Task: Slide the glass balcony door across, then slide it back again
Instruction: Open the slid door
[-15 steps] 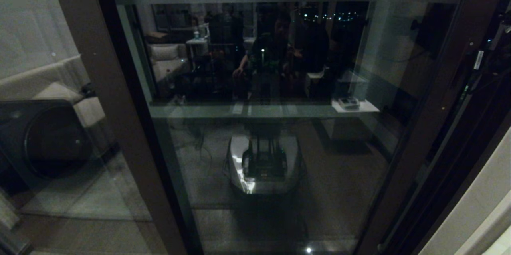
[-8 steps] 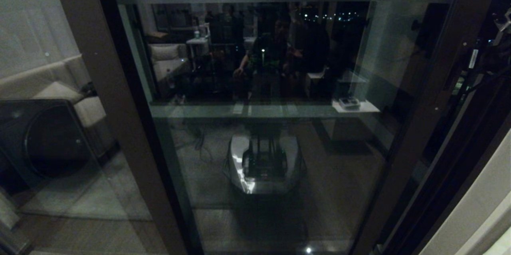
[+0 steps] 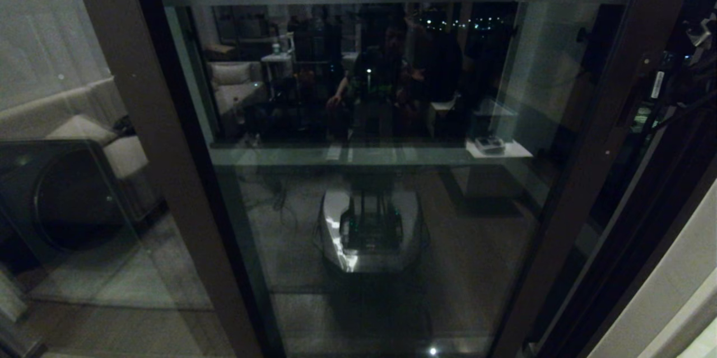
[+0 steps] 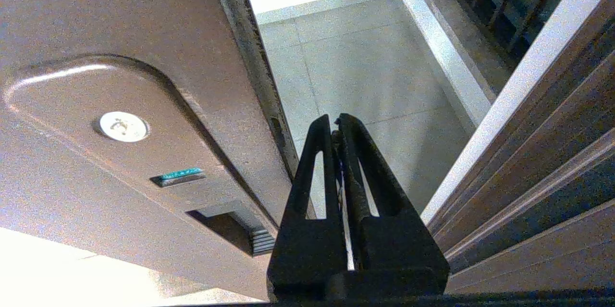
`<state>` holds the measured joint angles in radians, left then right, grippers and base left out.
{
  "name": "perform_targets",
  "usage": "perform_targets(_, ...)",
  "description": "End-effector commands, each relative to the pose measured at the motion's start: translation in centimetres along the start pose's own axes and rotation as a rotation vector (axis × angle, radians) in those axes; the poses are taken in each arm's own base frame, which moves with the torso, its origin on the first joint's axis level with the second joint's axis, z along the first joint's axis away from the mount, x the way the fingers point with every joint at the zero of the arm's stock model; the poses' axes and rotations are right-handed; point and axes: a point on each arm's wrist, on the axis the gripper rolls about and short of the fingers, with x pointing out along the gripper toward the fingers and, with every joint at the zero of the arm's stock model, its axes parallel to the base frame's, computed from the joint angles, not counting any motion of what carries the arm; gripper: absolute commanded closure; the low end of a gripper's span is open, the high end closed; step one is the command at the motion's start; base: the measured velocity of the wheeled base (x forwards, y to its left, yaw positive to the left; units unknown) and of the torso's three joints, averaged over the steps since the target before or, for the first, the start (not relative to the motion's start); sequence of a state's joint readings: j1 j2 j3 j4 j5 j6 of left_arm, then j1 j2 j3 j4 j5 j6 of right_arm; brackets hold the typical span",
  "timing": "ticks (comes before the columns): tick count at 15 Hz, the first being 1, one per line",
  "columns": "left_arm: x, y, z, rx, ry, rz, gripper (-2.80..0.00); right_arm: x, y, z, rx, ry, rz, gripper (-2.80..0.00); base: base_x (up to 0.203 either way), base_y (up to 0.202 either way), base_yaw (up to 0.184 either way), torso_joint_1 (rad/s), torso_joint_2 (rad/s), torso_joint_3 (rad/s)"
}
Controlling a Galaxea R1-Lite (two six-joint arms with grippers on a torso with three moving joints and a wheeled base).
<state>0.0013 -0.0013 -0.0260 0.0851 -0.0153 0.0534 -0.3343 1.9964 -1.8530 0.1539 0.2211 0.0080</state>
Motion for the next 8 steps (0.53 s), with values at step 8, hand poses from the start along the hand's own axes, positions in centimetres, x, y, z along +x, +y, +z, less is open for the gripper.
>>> perform_targets(8,0.00,0.00,-0.01,0.000,0.000,0.000,0.00,0.16,1.10,-0.06,-0.006,0.005,0.029,0.00,0.000,0.000,0.000,0.000,0.00,0.000)
